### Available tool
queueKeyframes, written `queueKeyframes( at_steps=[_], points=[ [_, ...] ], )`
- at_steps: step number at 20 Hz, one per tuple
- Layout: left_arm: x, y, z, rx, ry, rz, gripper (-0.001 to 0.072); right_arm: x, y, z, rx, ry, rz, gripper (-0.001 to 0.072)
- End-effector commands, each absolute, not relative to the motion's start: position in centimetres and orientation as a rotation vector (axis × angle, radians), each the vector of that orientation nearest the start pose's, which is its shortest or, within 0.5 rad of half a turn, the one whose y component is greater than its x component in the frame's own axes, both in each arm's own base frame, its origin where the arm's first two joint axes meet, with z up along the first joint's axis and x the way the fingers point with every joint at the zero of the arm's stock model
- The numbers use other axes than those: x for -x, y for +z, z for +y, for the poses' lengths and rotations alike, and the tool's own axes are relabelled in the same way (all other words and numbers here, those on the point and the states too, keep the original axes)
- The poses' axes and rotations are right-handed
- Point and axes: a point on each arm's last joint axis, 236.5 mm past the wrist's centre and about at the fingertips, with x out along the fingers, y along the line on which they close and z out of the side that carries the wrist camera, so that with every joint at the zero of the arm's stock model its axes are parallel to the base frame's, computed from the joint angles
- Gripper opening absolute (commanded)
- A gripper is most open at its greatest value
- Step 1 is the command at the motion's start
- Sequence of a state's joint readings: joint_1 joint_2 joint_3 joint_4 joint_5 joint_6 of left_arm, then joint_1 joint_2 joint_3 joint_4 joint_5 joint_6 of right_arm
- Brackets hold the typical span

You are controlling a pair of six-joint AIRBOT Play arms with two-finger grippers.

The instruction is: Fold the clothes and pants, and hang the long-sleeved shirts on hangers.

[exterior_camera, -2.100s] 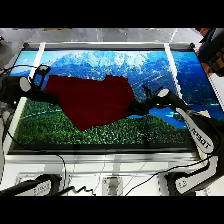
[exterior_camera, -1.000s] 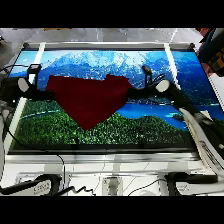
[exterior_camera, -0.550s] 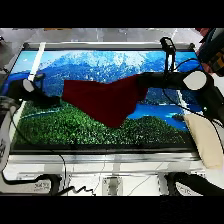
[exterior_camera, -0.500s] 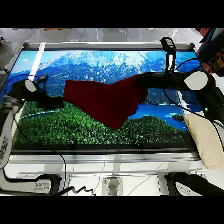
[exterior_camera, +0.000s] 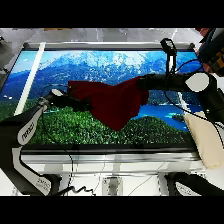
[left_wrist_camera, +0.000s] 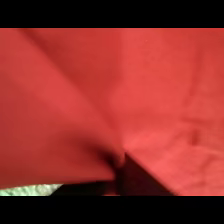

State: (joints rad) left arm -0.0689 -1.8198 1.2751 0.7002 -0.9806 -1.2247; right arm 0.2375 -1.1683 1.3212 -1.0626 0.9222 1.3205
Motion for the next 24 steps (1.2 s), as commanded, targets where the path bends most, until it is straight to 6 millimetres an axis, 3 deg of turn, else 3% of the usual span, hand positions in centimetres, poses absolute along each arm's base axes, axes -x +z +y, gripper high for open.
queueKeyframes(
  at_steps=[1,4,8,12,16,18,20,22,24],
  points=[
    [-46.4,-8.9,-18.8,0.587,-0.531,1.268,0.0013,-42.2,17.1,17.9,-0.04,0.533,0.713,0.0017],
    [-47.2,-3.0,-14.8,0.405,-0.56,1.197,0.0012,-43.4,17.8,14.4,0.127,0.42,0.655,0.0017],
    [-45.3,8.7,-8.9,0.143,-0.507,1.045,0.0012,-42.2,21.7,13.6,0.149,0.402,0.56,0.0017],
    [-40.3,20.8,-6.5,-0.026,-0.425,0.794,0.0012,-39.1,27.1,12.9,0.137,0.402,0.436,0.0017],
    [-34.0,29.5,-4.9,-0.16,-0.323,0.571,0.0013,-33.5,32.6,13.4,0.069,0.463,0.316,0.0017],
    [-31.2,31.6,-4.4,-0.201,-0.291,0.516,0.0013,-30.6,34.0,14.1,0.034,0.518,0.302,0.0017],
    [-28.8,31.3,-4.6,-0.216,-0.304,0.552,0.0012,-28.4,33.7,14.4,0.033,0.552,0.334,0.0017],
    [-26.6,28.0,-5.0,-0.219,-0.359,0.722,0.0012,-27.8,32.4,14.3,0.011,0.554,0.402,0.0016],
    [-24.8,23.8,-5.1,-0.208,-0.416,0.939,0.0012,-28.8,30.3,14.3,0.017,0.543,0.476,0.0016]
  ],
)
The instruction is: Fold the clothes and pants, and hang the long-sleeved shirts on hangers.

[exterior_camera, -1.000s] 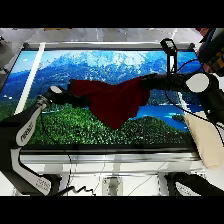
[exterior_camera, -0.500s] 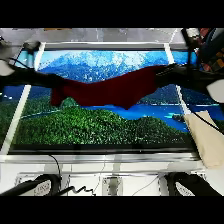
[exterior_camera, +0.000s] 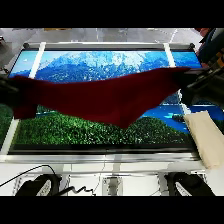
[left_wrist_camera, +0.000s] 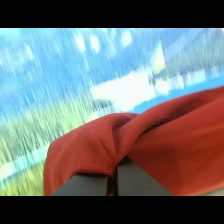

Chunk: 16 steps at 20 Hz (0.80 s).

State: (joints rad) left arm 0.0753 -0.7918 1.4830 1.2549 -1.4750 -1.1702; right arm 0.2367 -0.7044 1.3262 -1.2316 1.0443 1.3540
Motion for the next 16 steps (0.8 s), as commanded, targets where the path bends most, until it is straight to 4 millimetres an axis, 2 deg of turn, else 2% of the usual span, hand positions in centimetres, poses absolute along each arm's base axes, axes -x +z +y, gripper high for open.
queueKeyframes(
  at_steps=[1,3,4,7,8,9,10,11,13,16],
  points=[
    [-24.8,21.8,-5.1,-0.194,-0.436,1.023,0.0012,-29.8,28.8,14.4,0.024,0.535,0.521,0.0016],
    [-26.2,17.3,-5.0,-0.158,-0.462,1.159,0.0012,-32.3,25.3,14.5,0.038,0.514,0.619,0.0015],
    [-27.8,15.2,-4.9,-0.148,-0.47,1.191,0.0013,-33.9,22.9,14.6,0.045,0.504,0.687,0.0016],
    [-34.4,7.9,-4.3,-0.086,-0.425,1.215,0.0028,-38.5,15.7,15.0,0.06,0.471,0.849,0.0016],
    [-36.6,5.3,-4.0,-0.069,-0.406,1.224,0.015,-40.0,13.4,15.2,0.057,0.462,0.886,0.0016],
    [-38.4,2.9,-3.8,-0.058,-0.393,1.234,0.0415,-41.3,11.0,15.4,0.051,0.454,0.921,0.0016],
    [-39.9,0.9,-3.5,-0.049,-0.375,1.235,0.0509,-42.4,9.1,15.7,0.044,0.447,0.944,0.0016],
    [-41.1,-0.8,-3.3,-0.041,-0.362,1.239,0.0508,-43.3,7.4,15.9,0.036,0.441,0.964,0.0017],
    [-41.8,-2.7,-2.7,-0.044,-0.343,1.256,0.0508,-44.6,5.5,16.0,0.029,0.429,0.97,0.0017],
    [-40.2,-3.1,0.1,-0.181,-0.297,1.329,0.0504,-45.8,5.7,16.0,0.025,0.415,0.927,0.0017]
  ],
)
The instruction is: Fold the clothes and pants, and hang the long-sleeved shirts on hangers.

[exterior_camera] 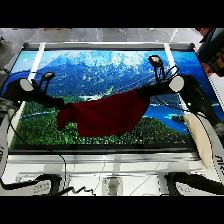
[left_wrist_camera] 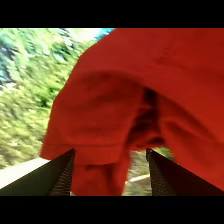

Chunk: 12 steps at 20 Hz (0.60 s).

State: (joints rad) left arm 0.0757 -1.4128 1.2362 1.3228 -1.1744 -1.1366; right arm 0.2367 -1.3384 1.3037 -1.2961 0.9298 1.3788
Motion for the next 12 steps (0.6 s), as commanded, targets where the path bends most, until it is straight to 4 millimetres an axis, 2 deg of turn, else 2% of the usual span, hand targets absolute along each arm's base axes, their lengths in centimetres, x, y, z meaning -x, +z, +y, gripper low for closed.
queueKeyframes(
  at_steps=[1,3,4,8,12],
  points=[
    [-38.7,-3.2,1.6,-0.248,-0.28,1.398,0.0497,-46.1,5.9,16.0,0.024,0.413,0.913,0.0017],
    [-35.3,-3.6,3.4,-0.338,-0.298,1.541,0.0497,-46.2,6.0,16.0,0.023,0.413,0.909,0.0017],
    [-34.4,-3.8,3.3,-0.324,-0.321,1.574,0.0497,-46.2,6.0,16.0,0.023,0.413,0.91,0.0017],
    [-33.1,-4.8,2.4,-0.222,-0.382,1.593,0.0497,-45.9,5.8,16.1,0.022,0.416,0.922,0.0017],
    [-30.7,-5.8,0.4,0.115,-0.44,1.603,0.0497,-45.6,5.5,15.9,0.035,0.416,0.94,0.0017]
  ],
)
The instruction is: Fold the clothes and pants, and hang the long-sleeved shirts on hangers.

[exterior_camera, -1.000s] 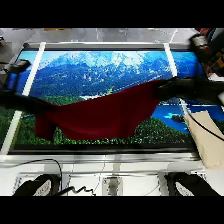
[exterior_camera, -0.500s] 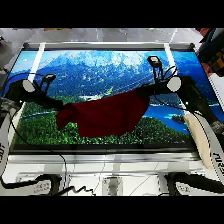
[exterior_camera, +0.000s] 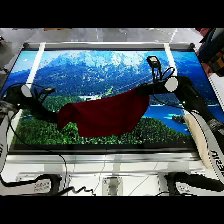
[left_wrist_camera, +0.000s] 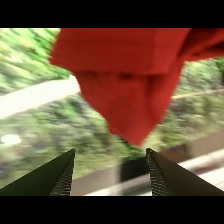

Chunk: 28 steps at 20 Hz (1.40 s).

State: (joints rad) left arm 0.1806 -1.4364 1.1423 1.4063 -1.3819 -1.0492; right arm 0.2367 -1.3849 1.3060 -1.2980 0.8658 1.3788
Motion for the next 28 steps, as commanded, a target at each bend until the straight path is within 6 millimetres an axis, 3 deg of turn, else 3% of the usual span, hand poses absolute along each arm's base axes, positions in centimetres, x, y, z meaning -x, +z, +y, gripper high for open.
queueKeyframes(
  at_steps=[1,3,7,8,9,11,13,15,16,18,20,22,24,26,28],
  points=[
    [-30.2,-6.0,-0.1,0.194,-0.465,1.587,0.0496,-45.6,5.5,15.9,0.035,0.415,0.938,0.0017],
    [-30.2,-6.6,-0.7,0.274,-0.487,1.527,0.0496,-45.7,5.5,15.9,0.035,0.415,0.937,0.0017],
    [-32.5,-9.6,0.2,0.24,-0.381,1.429,0.0496,-45.7,5.6,15.9,0.035,0.415,0.937,0.0017],
    [-33.2,-10.0,-0.2,0.228,-0.376,1.41,0.0448,-45.7,5.6,15.9,0.035,0.415,0.936,0.0017],
    [-33.9,-10.2,-0.4,0.209,-0.369,1.387,0.0342,-45.7,5.6,15.9,0.035,0.415,0.936,0.0016],
    [-36.0,-10.1,-0.7,0.158,-0.348,1.319,0.0016,-45.7,5.6,15.8,0.039,0.413,0.934,0.0017],
    [-38.0,-8.5,-1.1,0.117,-0.358,1.264,0.0013,-45.8,5.6,15.6,0.051,0.407,0.93,0.0017],
    [-40.7,-4.4,-0.8,0.075,-0.363,1.17,0.0013,-46.4,6.4,14.7,0.101,0.384,0.897,0.0017],
    [-42.5,-0.8,-0.1,0.038,-0.346,1.086,0.0012,-46.7,7.5,14.0,0.118,0.369,0.873,0.0017],
    [-45.0,7.9,2.0,-0.07,-0.285,0.89,0.0012,-47.6,11.2,12.1,0.101,0.329,0.805,0.0017],
    [-45.2,17.2,3.9,-0.194,-0.199,0.697,0.0012,-48.2,16.5,9.5,0.054,0.267,0.699,0.0017],
    [-43.5,25.5,6.0,-0.332,-0.069,0.503,0.0012,-47.6,21.7,6.6,0.036,0.211,0.588,0.0017],
    [-40.2,31.8,7.5,-0.408,0.062,0.36,0.0012,-45.9,26.1,3.9,0.022,0.156,0.498,0.0017],
    [-36.5,35.7,8.4,-0.429,0.156,0.284,0.0012,-43.3,29.3,2.6,0.015,0.133,0.441,0.0016],
    [-33.4,37.8,8.8,-0.424,0.216,0.246,0.0012,-40.2,31.6,2.7,0.022,0.136,0.415,0.0016]
  ],
)
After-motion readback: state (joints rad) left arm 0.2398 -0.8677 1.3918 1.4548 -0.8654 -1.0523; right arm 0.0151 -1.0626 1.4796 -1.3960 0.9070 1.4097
